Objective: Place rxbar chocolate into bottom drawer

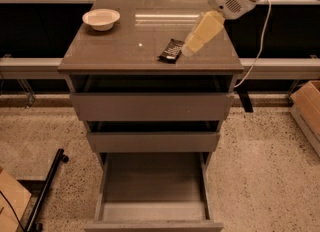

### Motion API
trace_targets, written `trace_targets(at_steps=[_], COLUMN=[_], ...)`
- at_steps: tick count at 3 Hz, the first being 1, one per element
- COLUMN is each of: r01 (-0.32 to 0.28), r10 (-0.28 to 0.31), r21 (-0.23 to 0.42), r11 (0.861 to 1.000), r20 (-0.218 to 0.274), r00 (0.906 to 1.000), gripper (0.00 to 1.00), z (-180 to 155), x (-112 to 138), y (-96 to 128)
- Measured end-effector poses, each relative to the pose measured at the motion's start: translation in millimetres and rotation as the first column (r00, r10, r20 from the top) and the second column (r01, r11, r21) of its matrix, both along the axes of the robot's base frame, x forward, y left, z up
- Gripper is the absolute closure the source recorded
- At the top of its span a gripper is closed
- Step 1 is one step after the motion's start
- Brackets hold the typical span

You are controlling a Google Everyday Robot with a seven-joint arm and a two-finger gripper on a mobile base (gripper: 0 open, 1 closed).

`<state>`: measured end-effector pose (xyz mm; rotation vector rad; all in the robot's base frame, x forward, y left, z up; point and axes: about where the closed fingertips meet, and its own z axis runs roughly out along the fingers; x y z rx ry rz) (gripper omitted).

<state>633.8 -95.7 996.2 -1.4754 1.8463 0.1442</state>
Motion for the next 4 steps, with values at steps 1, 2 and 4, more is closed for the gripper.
trace_targets(at_steps=[1, 2, 4], r01=[0.041, 0.042, 0.087], r10=[-0.041, -0.042, -0.086], r21=[0.034, 0.036, 0.09], r11=[0.999, 0.998, 0.992], r20=[0.008, 0.008, -0.021], r00=[0.9991, 0.9991, 0.9961], gripper=[0.0, 0.0, 0.0], z=[-13.7, -15.1, -48.1], x=[31.1, 32.3, 58.8], y=[0.9, 1.2, 15.5])
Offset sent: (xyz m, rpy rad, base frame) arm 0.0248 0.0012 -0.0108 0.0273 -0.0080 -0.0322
